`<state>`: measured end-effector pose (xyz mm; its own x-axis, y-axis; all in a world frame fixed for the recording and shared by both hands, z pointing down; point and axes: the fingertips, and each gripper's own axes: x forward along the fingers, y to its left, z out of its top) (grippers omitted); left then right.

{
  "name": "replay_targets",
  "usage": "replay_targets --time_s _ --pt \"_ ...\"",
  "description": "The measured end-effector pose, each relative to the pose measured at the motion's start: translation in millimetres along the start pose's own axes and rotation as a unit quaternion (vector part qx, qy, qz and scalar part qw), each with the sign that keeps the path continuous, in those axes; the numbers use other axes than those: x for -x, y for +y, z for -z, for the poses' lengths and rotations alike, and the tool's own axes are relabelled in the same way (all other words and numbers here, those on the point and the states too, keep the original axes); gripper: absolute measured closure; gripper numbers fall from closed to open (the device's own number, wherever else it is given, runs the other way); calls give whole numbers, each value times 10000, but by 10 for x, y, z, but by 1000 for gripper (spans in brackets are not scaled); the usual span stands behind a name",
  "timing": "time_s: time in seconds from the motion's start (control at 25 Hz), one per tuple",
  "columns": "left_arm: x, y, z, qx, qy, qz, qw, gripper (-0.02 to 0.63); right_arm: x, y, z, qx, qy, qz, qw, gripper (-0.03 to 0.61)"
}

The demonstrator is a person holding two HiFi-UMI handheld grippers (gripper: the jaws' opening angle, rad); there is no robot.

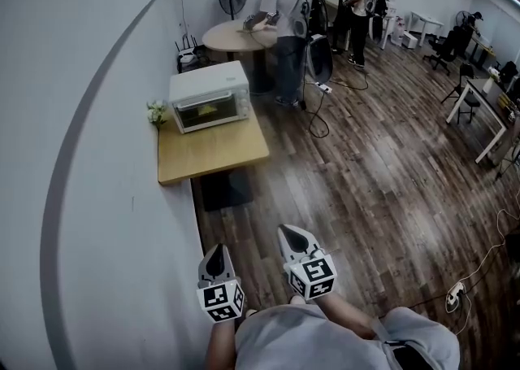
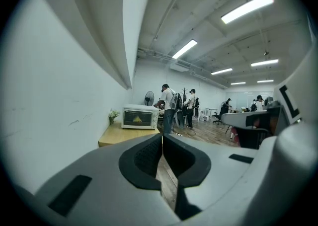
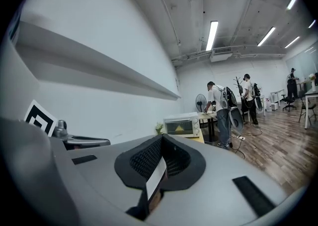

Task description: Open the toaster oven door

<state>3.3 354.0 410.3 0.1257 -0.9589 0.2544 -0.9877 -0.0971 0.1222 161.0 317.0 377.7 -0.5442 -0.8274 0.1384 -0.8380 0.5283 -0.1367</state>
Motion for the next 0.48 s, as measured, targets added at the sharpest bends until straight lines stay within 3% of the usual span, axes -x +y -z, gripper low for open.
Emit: replay_targets --time_s 0.48 --pt "44 -400 201 11 163 -203 9997 607 237 -360 118 -69 108 -59 9999 580"
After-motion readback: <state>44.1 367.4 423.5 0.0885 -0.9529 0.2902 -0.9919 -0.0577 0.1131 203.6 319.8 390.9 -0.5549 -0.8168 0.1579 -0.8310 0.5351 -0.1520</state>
